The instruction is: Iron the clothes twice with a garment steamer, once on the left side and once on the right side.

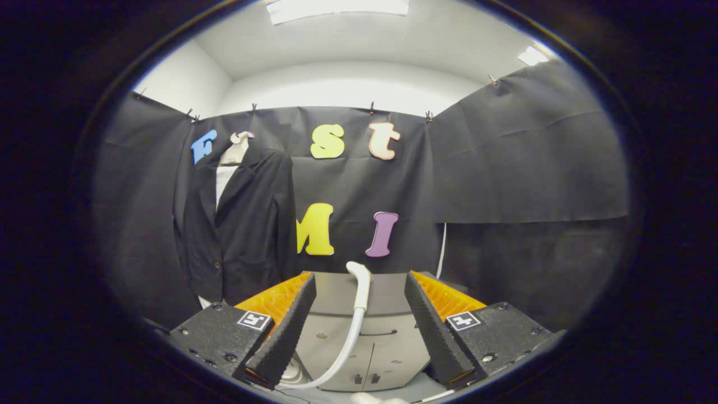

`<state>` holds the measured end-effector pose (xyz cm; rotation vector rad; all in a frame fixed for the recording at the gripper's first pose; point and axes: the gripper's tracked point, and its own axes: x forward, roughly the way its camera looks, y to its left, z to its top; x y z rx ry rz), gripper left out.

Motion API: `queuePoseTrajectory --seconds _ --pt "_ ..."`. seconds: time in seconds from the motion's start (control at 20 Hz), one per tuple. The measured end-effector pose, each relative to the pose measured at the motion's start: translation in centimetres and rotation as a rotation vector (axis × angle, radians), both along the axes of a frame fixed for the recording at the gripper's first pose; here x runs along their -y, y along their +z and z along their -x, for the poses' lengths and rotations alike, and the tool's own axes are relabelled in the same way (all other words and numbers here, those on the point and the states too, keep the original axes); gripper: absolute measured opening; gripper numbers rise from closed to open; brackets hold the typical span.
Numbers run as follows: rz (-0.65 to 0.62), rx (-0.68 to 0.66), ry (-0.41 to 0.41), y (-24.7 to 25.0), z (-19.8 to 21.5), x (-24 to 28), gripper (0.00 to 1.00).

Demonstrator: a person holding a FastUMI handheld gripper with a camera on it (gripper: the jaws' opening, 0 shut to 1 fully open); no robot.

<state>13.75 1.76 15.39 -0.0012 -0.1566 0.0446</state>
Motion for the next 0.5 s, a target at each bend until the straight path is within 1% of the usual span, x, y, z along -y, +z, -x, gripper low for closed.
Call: queuePoseTrajectory --seconds 0.25,0.5 --pt "0.030 -0.024 0.014 2.0 -9.6 -0.6 0.99" --pt "0.022 -0.107 0.062 1.3 -20.3 -1.5 0.99"
